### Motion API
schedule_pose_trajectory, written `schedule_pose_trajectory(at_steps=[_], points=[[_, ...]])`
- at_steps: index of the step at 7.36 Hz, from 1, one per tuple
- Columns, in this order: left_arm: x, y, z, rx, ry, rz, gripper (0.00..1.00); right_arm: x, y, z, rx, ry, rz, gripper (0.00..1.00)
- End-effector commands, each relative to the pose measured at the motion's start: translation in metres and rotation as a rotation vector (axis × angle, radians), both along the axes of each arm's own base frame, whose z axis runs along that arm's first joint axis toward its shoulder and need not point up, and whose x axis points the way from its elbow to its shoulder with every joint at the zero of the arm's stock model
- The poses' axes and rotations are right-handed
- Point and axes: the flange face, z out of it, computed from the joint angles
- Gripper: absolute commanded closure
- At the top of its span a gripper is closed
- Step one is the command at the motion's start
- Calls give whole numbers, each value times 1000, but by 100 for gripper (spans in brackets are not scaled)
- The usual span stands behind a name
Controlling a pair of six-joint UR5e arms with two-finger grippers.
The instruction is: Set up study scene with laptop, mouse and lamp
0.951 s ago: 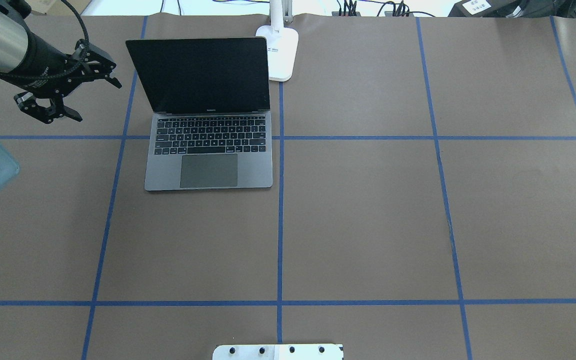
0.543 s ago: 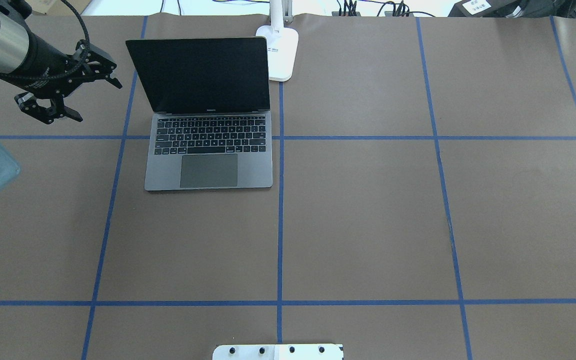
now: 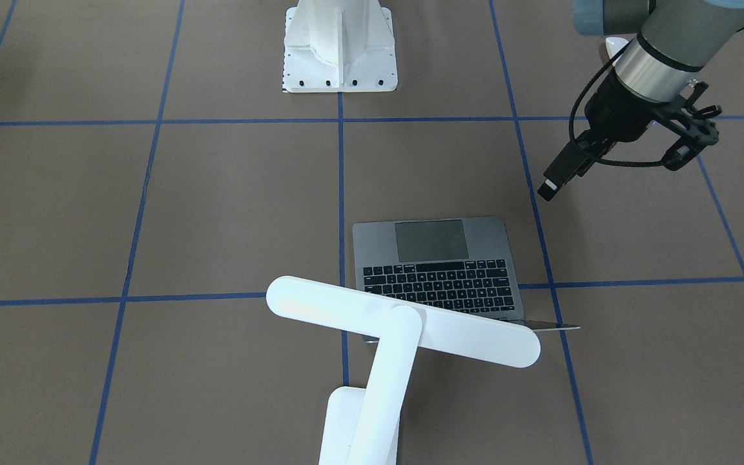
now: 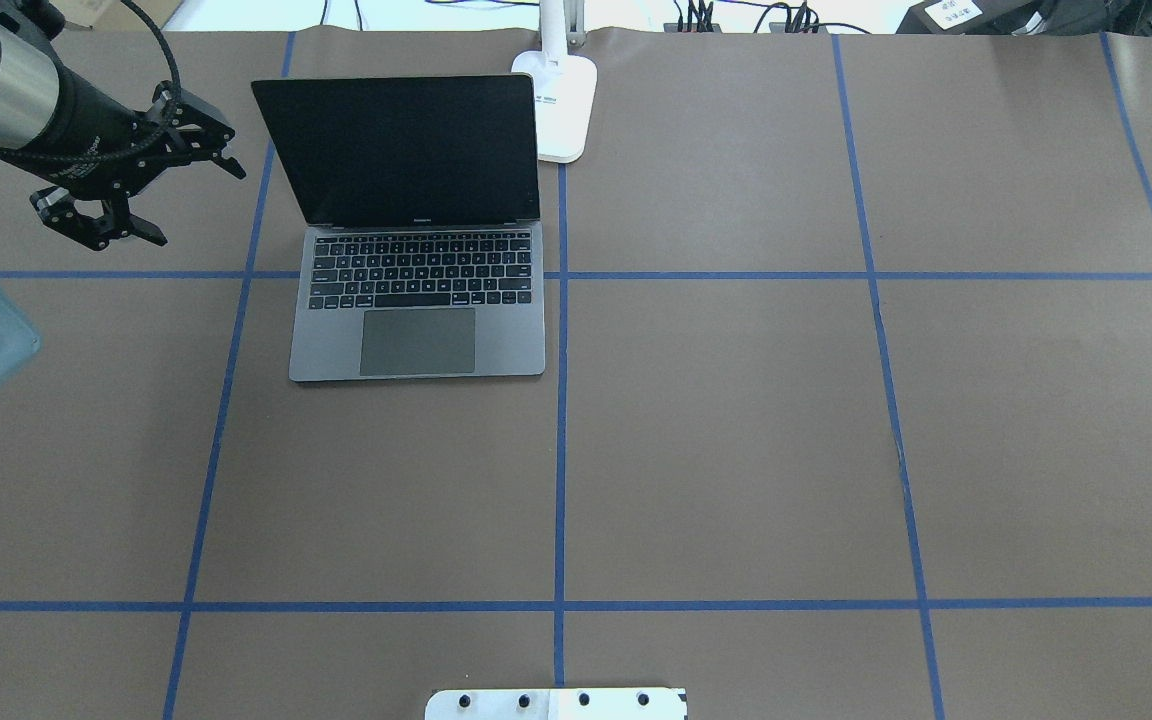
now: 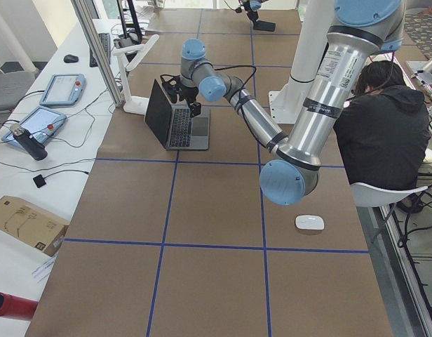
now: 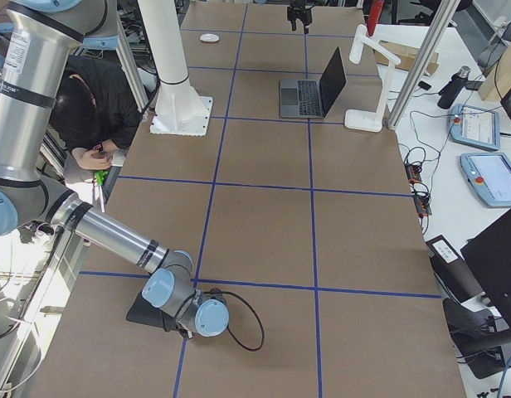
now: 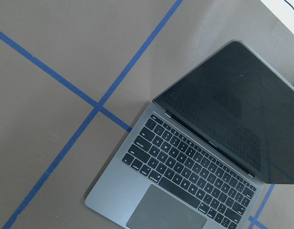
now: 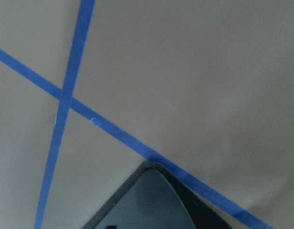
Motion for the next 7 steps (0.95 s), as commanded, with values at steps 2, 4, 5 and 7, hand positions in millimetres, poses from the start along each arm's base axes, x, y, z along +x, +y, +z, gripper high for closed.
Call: schedule_pose_trajectory(at_steps=[2, 4, 5, 7], points=[[5, 3, 0, -3, -1, 10, 0, -2, -12, -20, 26, -10, 2, 100], [7, 3, 0, -3, -1, 13, 0, -10, -52, -134, -69, 1, 17, 100], [4, 10, -1, 17, 1, 22, 0, -14, -72, -202, -141, 20, 44, 100], [2, 16, 0, 27, 0, 30, 0, -26, -114, -252, -230, 21, 166, 100]])
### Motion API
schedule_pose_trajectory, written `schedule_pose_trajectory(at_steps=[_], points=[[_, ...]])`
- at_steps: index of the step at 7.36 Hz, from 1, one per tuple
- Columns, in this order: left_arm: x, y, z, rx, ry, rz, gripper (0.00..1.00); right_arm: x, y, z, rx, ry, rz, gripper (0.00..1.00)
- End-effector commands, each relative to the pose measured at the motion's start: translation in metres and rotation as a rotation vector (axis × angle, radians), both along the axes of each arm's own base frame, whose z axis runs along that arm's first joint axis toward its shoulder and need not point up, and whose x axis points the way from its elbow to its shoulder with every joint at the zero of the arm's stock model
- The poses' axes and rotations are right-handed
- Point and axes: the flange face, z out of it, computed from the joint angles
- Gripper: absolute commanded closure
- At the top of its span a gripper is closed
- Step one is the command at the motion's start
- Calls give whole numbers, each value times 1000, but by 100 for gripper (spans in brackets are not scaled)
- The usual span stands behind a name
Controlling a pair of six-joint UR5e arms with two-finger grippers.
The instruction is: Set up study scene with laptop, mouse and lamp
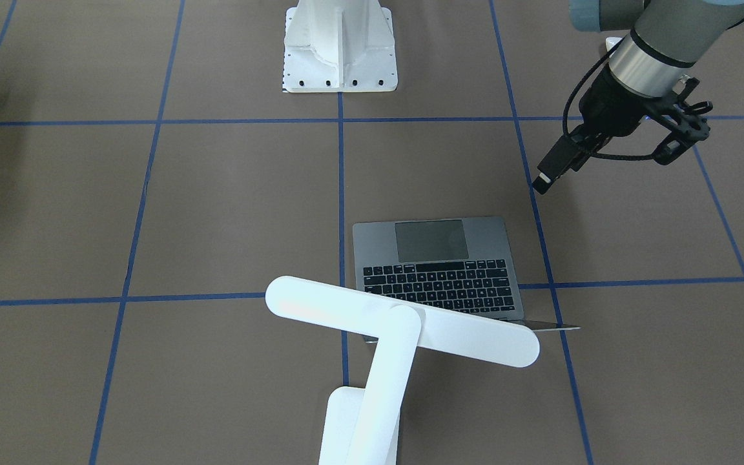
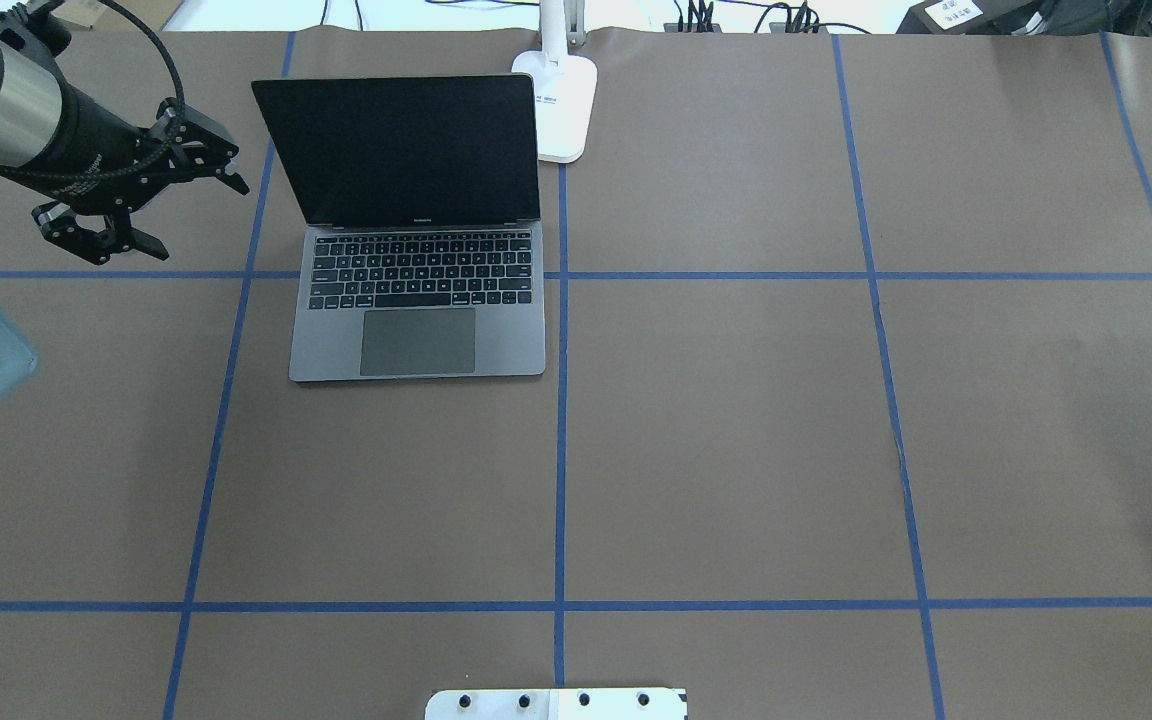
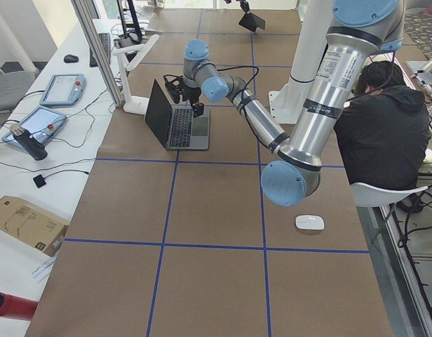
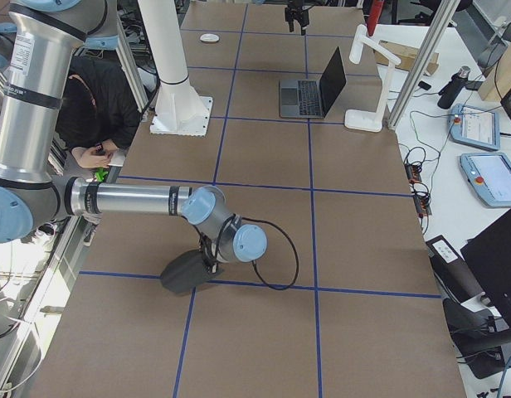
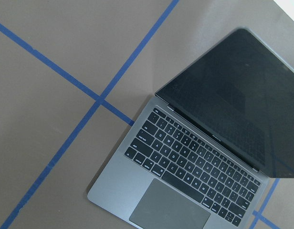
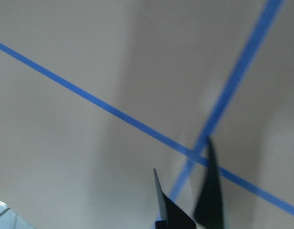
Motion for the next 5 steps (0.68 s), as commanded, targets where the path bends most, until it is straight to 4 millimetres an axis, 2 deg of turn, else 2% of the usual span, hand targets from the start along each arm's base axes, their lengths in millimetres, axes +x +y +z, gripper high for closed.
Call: schedule_pose_trajectory(at_steps=[1, 2, 3, 4, 5], points=[[-4, 5, 7, 56, -19, 40, 0, -23, -45, -58, -81, 23, 90, 100], [-15, 21, 30, 149, -64, 121, 0, -33, -67, -81, -107, 31, 129, 100], [-25, 37, 50, 170, -90, 158, 0, -49, -87, -110, -139, 39, 158, 100], [-34, 38, 58, 163, -95, 152, 0, -83, -109, -151, -161, 65, 150, 100], [-44, 52, 74, 208, -118, 210, 0, -121, -128, -196, -179, 95, 140, 100]])
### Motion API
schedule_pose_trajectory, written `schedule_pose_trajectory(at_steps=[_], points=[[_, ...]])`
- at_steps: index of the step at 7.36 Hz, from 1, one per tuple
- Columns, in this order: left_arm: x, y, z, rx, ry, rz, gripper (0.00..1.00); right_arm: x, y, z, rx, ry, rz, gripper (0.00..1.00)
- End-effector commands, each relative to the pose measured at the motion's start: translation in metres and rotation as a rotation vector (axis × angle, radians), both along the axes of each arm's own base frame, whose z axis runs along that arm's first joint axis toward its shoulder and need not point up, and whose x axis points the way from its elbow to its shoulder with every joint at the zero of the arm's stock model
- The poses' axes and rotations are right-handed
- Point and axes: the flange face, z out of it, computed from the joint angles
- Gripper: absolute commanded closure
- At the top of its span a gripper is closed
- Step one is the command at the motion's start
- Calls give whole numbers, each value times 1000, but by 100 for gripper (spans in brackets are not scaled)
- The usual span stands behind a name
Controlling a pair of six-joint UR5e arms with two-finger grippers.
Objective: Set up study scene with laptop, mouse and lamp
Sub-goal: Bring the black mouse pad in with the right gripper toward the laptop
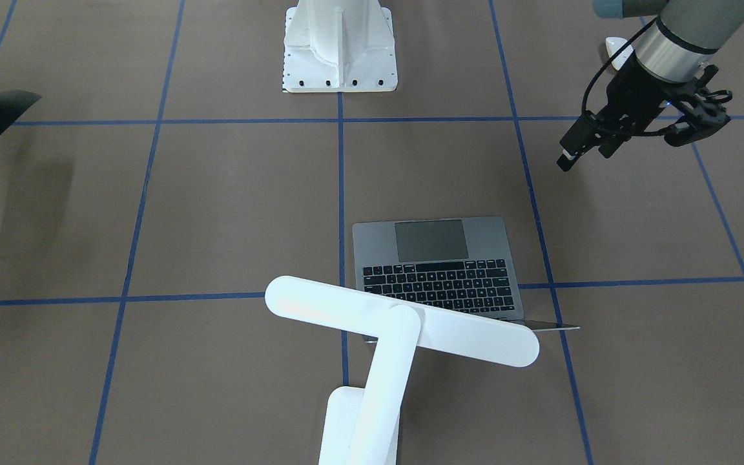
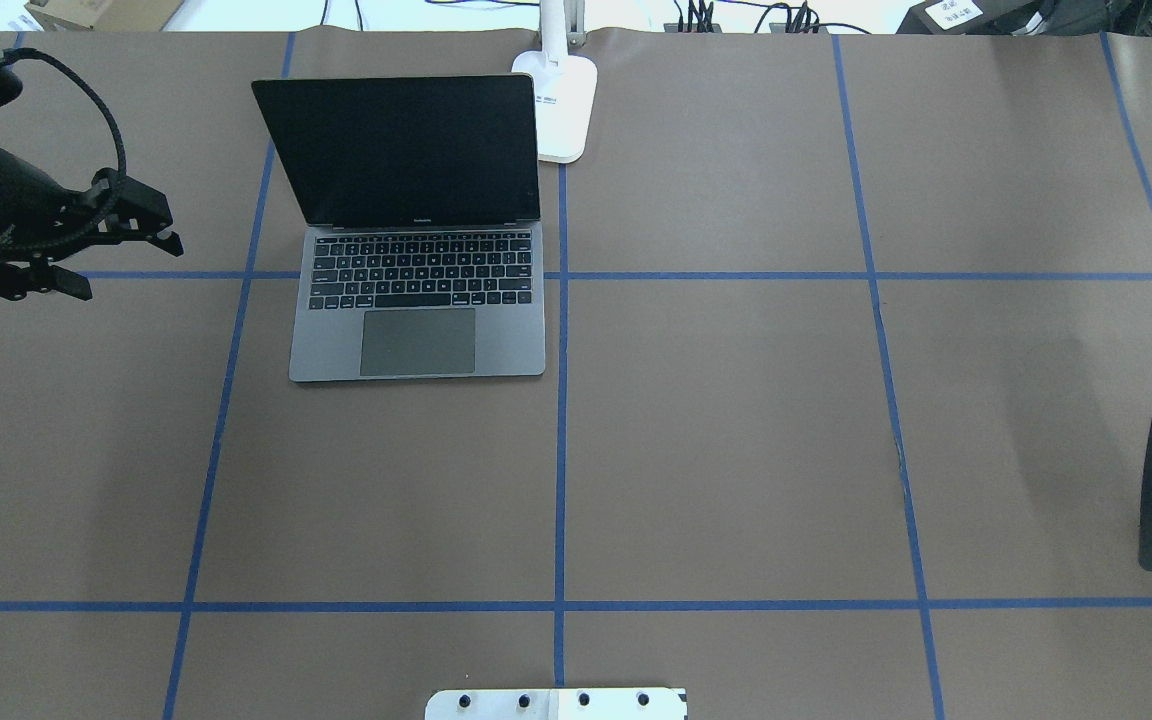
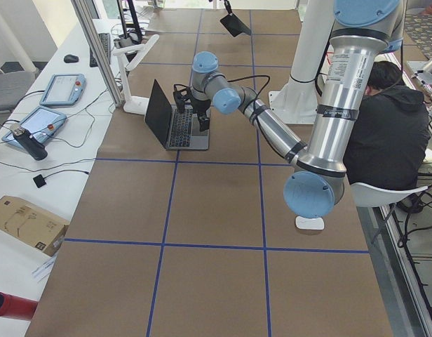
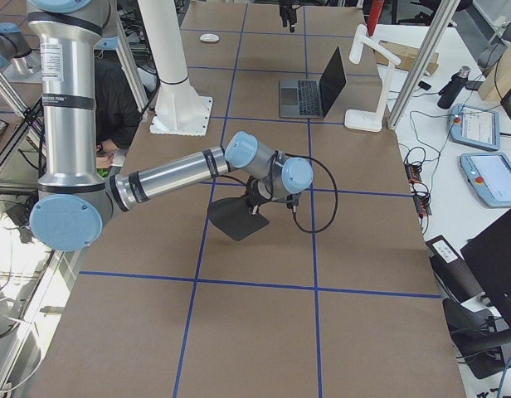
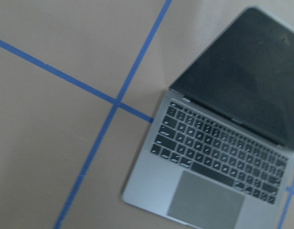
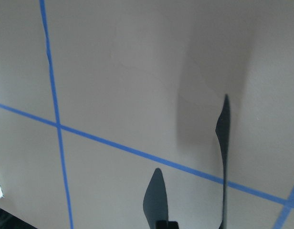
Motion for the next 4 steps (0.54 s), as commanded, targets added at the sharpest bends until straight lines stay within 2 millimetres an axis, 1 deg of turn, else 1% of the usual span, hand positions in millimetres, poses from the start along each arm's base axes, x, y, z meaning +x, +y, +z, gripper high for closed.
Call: schedule_pose_trajectory(at_steps=[1, 2, 3, 4], points=[[-26, 19, 38, 71, -59, 85, 0, -77, -35, -100, -30, 44, -18, 100], [-40, 15, 50, 95, -82, 93, 0, -119, -40, -148, -37, 67, -37, 100], [-47, 14, 56, 89, -90, 86, 0, -154, -39, -171, -48, 87, -64, 100], [-49, 13, 59, 83, -95, 81, 0, -169, -41, -171, -51, 85, -60, 100]])
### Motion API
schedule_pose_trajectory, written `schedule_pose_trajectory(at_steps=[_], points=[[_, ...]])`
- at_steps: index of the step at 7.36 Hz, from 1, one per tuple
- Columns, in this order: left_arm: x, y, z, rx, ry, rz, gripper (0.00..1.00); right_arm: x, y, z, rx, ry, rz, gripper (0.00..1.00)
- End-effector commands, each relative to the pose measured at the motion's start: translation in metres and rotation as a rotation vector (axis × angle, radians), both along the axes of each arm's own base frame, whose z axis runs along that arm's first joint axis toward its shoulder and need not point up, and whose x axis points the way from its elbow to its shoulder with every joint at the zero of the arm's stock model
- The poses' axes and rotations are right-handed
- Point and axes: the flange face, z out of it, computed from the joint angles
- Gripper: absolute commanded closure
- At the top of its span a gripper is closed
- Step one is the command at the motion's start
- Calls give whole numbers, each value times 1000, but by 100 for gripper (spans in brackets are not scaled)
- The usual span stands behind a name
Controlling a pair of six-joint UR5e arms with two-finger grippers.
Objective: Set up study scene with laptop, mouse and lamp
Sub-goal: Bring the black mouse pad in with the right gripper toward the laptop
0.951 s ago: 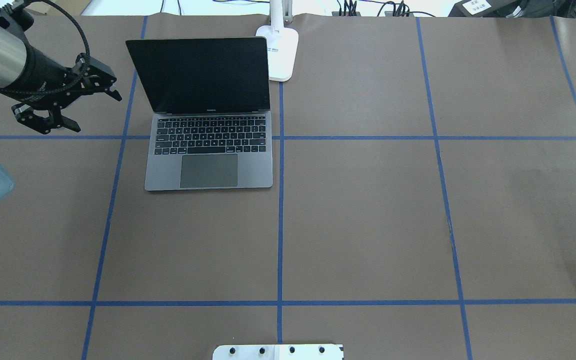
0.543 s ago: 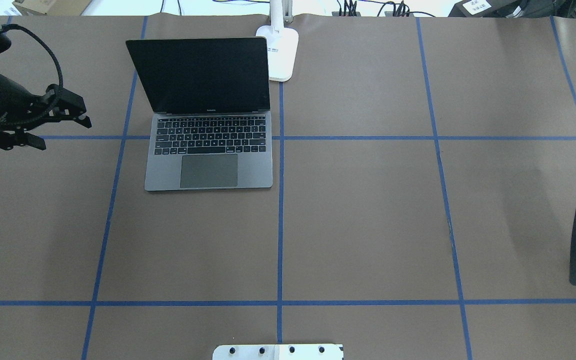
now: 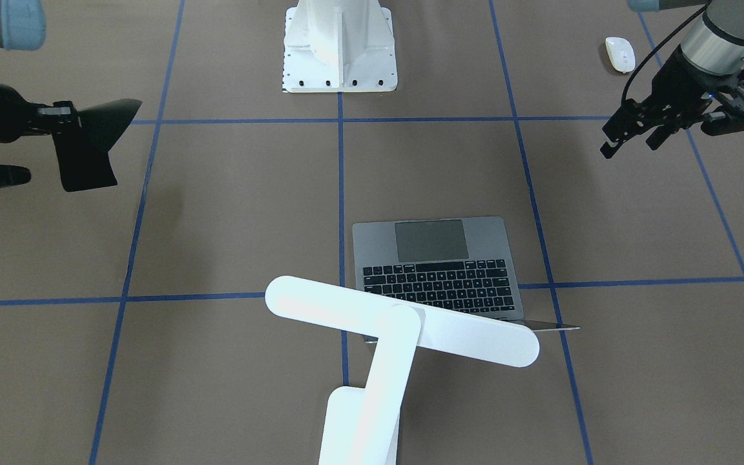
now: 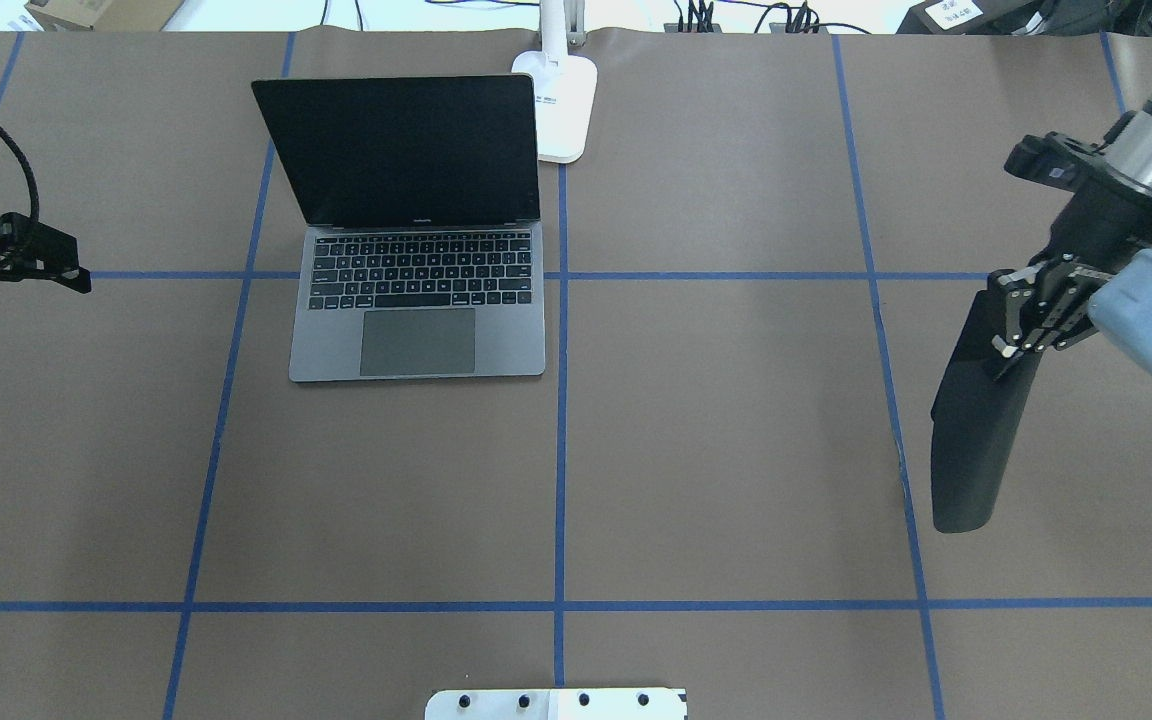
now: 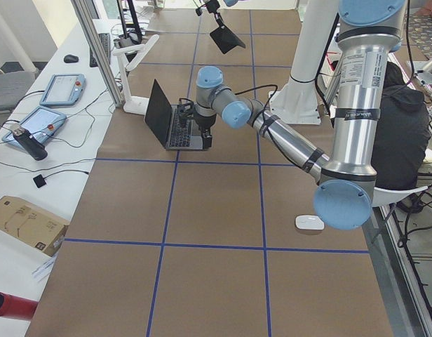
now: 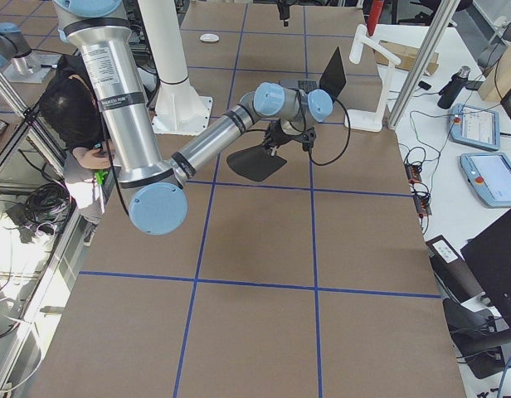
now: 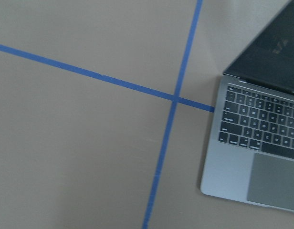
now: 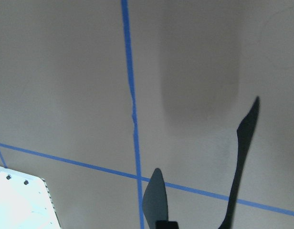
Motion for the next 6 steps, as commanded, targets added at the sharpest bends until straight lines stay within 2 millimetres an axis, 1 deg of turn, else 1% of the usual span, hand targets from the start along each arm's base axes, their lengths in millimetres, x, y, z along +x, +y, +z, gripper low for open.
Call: schedule_pose_trajectory(at_steps=[1, 2, 3, 4, 5, 6], points=[[-9, -6, 15, -16, -18, -12, 0, -48, -5, -14, -26, 12, 11, 100], [-8, -10, 24, -31, -28, -15, 0, -70, -5, -13, -89, 49, 51, 100], [-7, -12, 28, -34, -34, -14, 0, -92, -2, -20, -183, 107, 118, 100], [-7, -13, 31, -39, -38, -15, 0, -111, -14, -13, -210, 177, 197, 100], [-7, -13, 31, -39, -39, -19, 0, -132, -28, -1, -215, 189, 235, 100], [-7, -13, 31, -40, -39, -20, 0, -148, -46, 6, -201, 167, 241, 100]])
